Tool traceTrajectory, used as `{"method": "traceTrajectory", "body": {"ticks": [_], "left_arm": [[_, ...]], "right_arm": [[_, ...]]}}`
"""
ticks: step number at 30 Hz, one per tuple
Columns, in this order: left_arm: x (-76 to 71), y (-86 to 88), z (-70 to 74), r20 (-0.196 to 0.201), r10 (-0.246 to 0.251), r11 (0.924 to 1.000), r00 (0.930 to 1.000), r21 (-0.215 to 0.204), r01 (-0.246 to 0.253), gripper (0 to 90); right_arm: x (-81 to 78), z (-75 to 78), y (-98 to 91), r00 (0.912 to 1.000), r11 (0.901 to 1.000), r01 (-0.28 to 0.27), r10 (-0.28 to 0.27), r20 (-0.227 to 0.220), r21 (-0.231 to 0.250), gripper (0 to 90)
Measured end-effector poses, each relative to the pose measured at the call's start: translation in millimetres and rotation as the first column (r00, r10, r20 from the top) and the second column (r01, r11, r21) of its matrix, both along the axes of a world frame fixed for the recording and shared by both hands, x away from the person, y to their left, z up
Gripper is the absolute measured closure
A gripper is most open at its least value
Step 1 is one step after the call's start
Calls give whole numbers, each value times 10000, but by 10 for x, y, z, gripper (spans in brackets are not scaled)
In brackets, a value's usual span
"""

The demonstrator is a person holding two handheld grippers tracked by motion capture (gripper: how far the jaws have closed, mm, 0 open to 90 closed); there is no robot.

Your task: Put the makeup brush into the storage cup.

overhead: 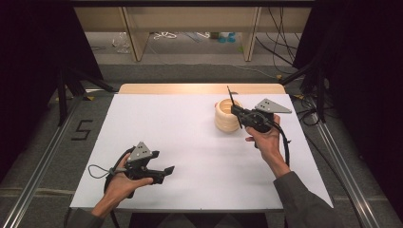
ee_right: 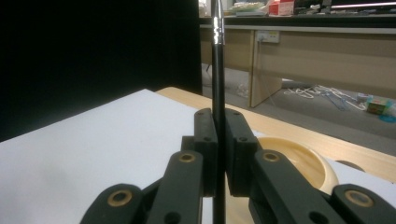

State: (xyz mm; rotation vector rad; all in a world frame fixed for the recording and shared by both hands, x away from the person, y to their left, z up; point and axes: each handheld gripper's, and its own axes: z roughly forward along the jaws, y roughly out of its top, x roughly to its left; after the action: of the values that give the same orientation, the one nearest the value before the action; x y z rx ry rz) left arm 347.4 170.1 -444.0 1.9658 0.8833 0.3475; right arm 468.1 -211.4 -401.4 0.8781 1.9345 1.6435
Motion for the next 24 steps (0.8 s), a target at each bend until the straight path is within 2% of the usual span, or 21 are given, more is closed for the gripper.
{"method": "traceTrajectory", "body": {"ticks": [1,4,5,6,8,9,13,14,16,17,18,20,22,24], "left_arm": [[0,-1,0,-5,-4,10000,10000,0,4,181],[-1,2,1,-16,6,10000,10000,-25,-6,181],[0,2,0,-26,9,10000,10000,-61,-9,182],[2,5,1,-46,-28,10000,10000,-92,27,181],[0,5,3,15,38,10000,10000,-65,-38,182],[1,6,3,12,33,10000,10000,-66,-33,182],[0,3,3,-18,37,9999,10000,-106,-37,182],[2,5,2,-37,-30,10000,10000,-94,29,182],[-1,2,3,-7,-12,10000,10000,-23,12,181],[1,1,3,-4,-39,10000,10000,-23,39,182],[1,0,2,-7,-30,10000,10000,-36,30,181],[2,0,2,-15,-22,10000,10000,-41,22,181],[1,-1,3,-10,-16,10000,10000,-56,16,181],[2,0,2,-18,-34,10000,10000,-92,34,182]], "right_arm": [[14,7,8,9998,10000,-56,57,-173,59,854],[66,30,42,9998,10000,-3,4,-181,81,854],[96,34,49,9999,10000,77,-77,-64,42,855],[97,43,59,9998,10000,-14,15,-200,17,854],[126,50,77,9999,10000,31,-31,-143,-22,854],[149,49,79,10000,10000,90,-90,20,-29,854],[197,49,91,9997,9999,150,-151,-213,-40,854],[217,44,93,9998,9998,200,-201,-82,-40,854],[243,41,93,9995,9997,227,-228,-206,-52,854],[267,39,89,9996,9995,286,-287,-42,-136,854],[270,42,99,9994,9996,268,-269,-228,-60,854],[298,55,101,9993,9995,274,-279,-252,-177,854],[324,62,114,9993,9996,289,-288,-258,25,854],[360,70,118,9993,9993,359,-360,-56,-124,854]]}}
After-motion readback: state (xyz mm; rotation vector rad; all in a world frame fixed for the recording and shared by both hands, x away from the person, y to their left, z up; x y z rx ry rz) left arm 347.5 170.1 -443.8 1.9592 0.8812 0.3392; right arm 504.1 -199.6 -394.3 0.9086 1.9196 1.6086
